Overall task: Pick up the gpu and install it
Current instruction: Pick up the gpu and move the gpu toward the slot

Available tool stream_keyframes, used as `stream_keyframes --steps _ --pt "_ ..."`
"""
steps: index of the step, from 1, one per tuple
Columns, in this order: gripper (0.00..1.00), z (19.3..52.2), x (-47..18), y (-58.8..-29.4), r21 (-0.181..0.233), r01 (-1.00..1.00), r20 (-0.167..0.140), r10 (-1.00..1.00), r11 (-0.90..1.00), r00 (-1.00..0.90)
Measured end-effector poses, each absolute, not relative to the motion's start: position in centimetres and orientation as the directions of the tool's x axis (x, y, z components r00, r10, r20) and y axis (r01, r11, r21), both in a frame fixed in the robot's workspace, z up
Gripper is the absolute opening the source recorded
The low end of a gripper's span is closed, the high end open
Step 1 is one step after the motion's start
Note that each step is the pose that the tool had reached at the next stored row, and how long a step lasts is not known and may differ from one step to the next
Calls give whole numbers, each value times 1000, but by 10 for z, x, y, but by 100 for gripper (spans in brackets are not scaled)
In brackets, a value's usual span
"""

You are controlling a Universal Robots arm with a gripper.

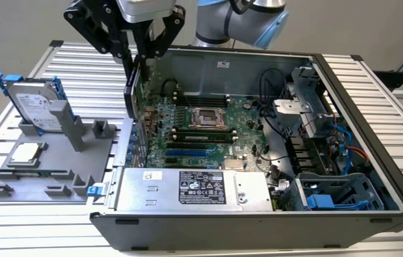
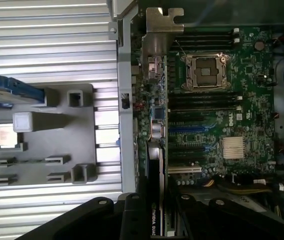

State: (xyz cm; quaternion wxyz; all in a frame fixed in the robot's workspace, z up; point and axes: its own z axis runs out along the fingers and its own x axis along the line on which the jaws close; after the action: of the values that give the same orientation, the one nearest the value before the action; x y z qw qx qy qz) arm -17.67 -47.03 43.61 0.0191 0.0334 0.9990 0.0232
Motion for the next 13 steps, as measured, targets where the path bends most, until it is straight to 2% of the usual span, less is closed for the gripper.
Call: stream_keyframes --steps 13 --pt "0 436 -160 -470 48 66 -37 68 997 -997"
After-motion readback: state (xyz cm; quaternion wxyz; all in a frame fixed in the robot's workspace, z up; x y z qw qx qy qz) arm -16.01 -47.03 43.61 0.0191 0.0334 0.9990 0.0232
